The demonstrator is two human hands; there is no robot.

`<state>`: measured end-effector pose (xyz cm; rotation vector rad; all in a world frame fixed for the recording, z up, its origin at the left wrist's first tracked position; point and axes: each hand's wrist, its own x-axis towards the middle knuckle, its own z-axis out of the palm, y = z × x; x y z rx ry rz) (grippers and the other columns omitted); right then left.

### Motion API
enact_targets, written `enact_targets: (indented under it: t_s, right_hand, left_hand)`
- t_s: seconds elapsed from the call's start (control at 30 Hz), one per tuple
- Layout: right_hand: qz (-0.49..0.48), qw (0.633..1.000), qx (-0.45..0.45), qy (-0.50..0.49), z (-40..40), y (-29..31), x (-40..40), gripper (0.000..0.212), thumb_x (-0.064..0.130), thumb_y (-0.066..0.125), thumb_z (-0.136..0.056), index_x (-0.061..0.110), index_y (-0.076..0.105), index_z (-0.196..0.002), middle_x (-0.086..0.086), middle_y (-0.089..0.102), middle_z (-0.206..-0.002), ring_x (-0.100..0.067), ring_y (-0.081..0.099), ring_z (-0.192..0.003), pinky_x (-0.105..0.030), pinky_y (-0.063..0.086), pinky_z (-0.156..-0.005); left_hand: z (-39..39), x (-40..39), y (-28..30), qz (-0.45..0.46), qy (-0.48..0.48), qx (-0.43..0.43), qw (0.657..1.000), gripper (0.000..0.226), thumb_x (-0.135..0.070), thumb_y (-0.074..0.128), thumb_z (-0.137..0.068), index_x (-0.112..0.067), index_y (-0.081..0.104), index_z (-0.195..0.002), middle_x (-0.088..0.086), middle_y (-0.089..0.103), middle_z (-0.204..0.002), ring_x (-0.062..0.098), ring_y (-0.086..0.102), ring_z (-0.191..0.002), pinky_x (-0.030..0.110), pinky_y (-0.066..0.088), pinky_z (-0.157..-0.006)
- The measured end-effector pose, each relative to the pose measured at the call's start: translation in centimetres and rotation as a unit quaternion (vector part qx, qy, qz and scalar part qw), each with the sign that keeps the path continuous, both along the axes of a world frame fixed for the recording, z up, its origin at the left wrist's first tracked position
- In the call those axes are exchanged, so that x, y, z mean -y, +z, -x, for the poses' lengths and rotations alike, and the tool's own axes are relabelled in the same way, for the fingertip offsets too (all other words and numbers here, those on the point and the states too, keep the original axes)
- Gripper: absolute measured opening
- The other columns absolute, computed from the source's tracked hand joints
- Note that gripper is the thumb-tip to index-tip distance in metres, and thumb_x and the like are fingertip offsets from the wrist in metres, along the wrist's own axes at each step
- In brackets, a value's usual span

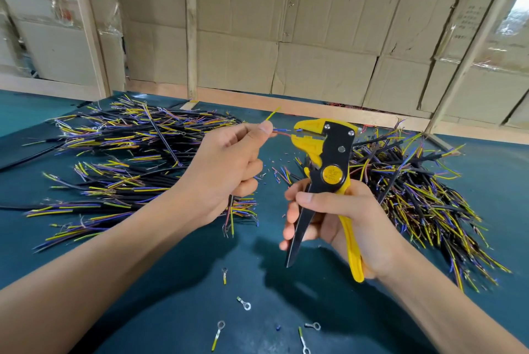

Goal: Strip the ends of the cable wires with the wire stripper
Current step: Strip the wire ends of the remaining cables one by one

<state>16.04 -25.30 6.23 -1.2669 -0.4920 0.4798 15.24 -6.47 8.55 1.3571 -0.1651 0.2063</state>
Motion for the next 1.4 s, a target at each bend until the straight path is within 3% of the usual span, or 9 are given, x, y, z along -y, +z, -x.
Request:
enact_targets:
  t_s: [0.2,0.33,0.53,0.73,0.87,0.97,1.07,1.2,1.4]
  right_hand:
    - [0.003,1.000,0.005,0.010,0.1,-0.1,-0.1,0.011,0.007,0.067,-0.080,0.002,0.075,-0.087,-0.022,0.063,-0.073,-0.038,0.065,-0.063,-0.049,0.058,-0.064]
    - [0.001,1.000,0.007,0.020,0.1,-0.4,-0.2,0.011,0.006,0.066,-0.082,0.003,0.075,-0.088,-0.022,0.063,-0.073,-0.038,0.065,-0.063,-0.049,0.058,-0.065]
    - [0.003,1.000,0.008,0.030,0.0,-0.6,0.0,0.011,0.006,0.067,-0.082,0.002,0.074,-0.090,-0.022,0.063,-0.074,-0.038,0.065,-0.064,-0.050,0.058,-0.066]
    - [-0.013,0.999,0.004,0.044,0.0,-0.5,-0.1,0.011,0.007,0.070,-0.080,0.001,0.072,-0.089,-0.021,0.061,-0.071,-0.038,0.065,-0.062,-0.051,0.057,-0.065]
    - [-0.063,0.998,0.004,-0.007,0.1,-0.5,-0.5,0.014,0.011,0.065,-0.083,0.000,0.071,-0.088,-0.020,0.058,-0.071,-0.037,0.062,-0.061,-0.051,0.057,-0.064]
    - [-0.107,0.991,0.016,-0.084,-0.2,-0.1,-0.5,0.029,0.029,0.073,-0.079,0.001,0.072,-0.089,-0.018,0.057,-0.072,-0.035,0.061,-0.062,-0.052,0.057,-0.065]
    - [-0.106,0.984,0.031,-0.140,-0.6,0.2,-0.1,0.042,0.032,0.076,-0.080,-0.005,0.070,-0.099,-0.018,0.057,-0.073,-0.035,0.060,-0.062,-0.051,0.057,-0.066]
    - [-0.093,0.980,0.058,-0.165,-0.5,-0.2,-0.3,0.035,0.023,0.074,-0.086,-0.009,0.069,-0.098,-0.018,0.058,-0.072,-0.036,0.060,-0.062,-0.052,0.058,-0.067]
    - [-0.099,0.975,0.084,-0.182,-0.2,-0.1,-0.4,0.018,0.017,0.074,-0.086,0.002,0.070,-0.095,-0.015,0.060,-0.072,-0.034,0.061,-0.063,-0.055,0.060,-0.072]
  left_hand:
    - [-0.1,0.1,-0.1,-0.001,-0.008,0.002,1.000,0.030,-0.028,0.062,-0.097,-0.023,0.064,-0.067,-0.005,0.017,-0.060,0.010,0.013,-0.044,0.016,0.015,-0.039]
    - [0.0,0.0,0.0,-0.014,-0.016,0.004,1.000,0.019,-0.026,0.064,-0.095,-0.016,0.060,-0.080,-0.004,0.016,-0.060,0.010,0.013,-0.043,0.015,0.015,-0.038]
    - [-0.1,-0.4,0.3,-0.017,-0.022,-0.001,1.000,0.038,-0.023,0.067,-0.093,-0.024,0.062,-0.056,-0.003,0.015,-0.061,0.011,0.012,-0.043,0.015,0.016,-0.039]
    - [-0.2,-0.4,-0.1,-0.029,-0.014,0.022,0.999,0.017,-0.020,0.065,-0.095,-0.014,0.065,-0.079,-0.011,0.022,-0.054,0.009,0.014,-0.042,0.014,0.017,-0.039]
    - [-0.2,-0.5,-0.2,-0.052,-0.008,0.037,0.998,0.009,-0.017,0.064,-0.096,-0.013,0.063,-0.088,-0.008,0.021,-0.059,0.010,0.015,-0.043,0.016,0.017,-0.039]
    - [-0.2,-0.7,-0.2,-0.088,0.005,0.040,0.995,0.011,-0.016,0.064,-0.095,-0.016,0.062,-0.085,0.001,0.020,-0.066,0.013,0.015,-0.046,0.018,0.016,-0.041]
    - [0.0,-0.6,0.0,-0.117,0.000,0.031,0.993,0.008,-0.020,0.064,-0.094,-0.018,0.063,-0.086,0.000,0.021,-0.064,0.013,0.015,-0.046,0.018,0.015,-0.042]
    - [0.3,-0.1,0.3,-0.139,-0.029,0.019,0.990,0.017,-0.037,0.058,-0.096,-0.023,0.053,-0.088,0.005,0.016,-0.068,0.015,0.011,-0.048,0.019,0.012,-0.043]
    - [0.6,0.4,0.0,-0.183,-0.056,0.014,0.981,0.019,-0.026,0.054,-0.100,-0.021,0.049,-0.082,0.011,0.015,-0.068,0.015,0.011,-0.049,0.025,0.009,-0.046]
